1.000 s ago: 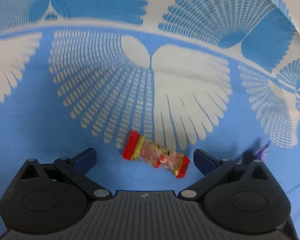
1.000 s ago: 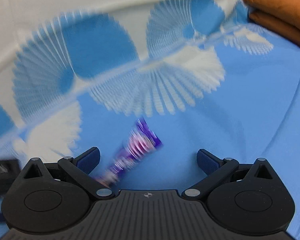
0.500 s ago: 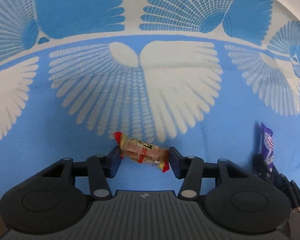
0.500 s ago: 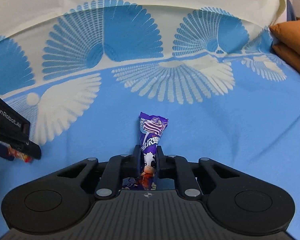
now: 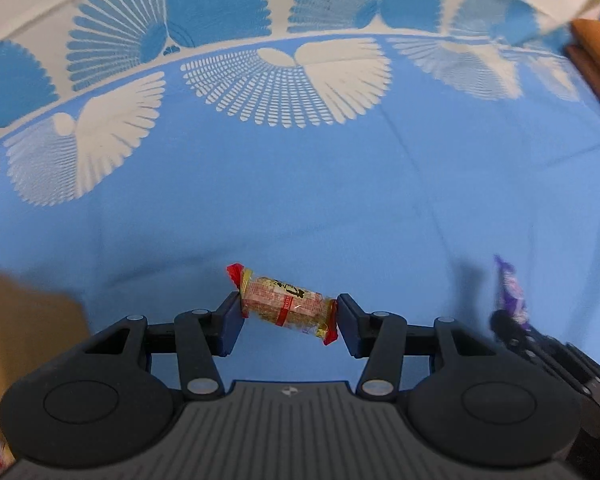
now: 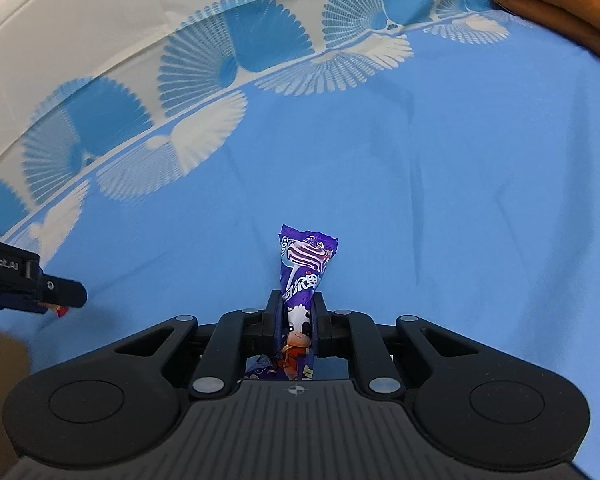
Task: Organize snacks
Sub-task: 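Carry the red candy and purple candy over the box and lower them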
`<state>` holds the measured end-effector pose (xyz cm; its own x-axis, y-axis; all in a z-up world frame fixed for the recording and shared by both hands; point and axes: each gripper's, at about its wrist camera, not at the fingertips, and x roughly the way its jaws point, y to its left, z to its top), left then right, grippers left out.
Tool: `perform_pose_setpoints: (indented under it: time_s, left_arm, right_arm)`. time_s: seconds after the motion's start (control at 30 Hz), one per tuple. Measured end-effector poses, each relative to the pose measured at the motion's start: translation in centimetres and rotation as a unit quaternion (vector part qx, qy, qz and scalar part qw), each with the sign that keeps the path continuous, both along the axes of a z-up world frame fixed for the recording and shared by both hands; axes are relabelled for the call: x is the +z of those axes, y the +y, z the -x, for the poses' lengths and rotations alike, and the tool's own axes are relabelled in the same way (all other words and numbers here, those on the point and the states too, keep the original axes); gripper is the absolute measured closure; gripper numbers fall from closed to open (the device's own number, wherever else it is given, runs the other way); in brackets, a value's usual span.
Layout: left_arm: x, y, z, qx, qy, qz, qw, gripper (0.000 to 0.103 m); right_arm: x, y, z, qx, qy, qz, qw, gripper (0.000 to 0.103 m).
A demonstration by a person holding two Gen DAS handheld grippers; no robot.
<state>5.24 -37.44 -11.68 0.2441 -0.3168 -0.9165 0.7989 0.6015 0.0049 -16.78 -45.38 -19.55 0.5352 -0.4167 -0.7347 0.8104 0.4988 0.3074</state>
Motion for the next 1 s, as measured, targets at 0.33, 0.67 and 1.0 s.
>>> perform_pose_setpoints:
  time_s: [0.33, 0.67, 1.0]
  left_arm:
    - [8.5, 12.1, 6.8, -0.006, -0.013, 0.057, 0.9983, 0.047]
    - [13.0, 26.3, 10.0, 0.024, -0.056, 0.072, 0.9955, 0.047]
    - [13.7, 39.8, 11.9, 0.090, -0.084, 0.064, 0.9904, 0.047]
  right_arm:
    - [8.9, 10.9, 3.1, 0.062, -0.029, 0.026, 0.997, 0.089]
    - [15.4, 23.2, 4.0, 0.181, -0.047, 0.046, 0.981, 0.088]
    - [16.1, 34.6, 3.7, 0.290, -0.026, 0.037, 0.956, 0.088]
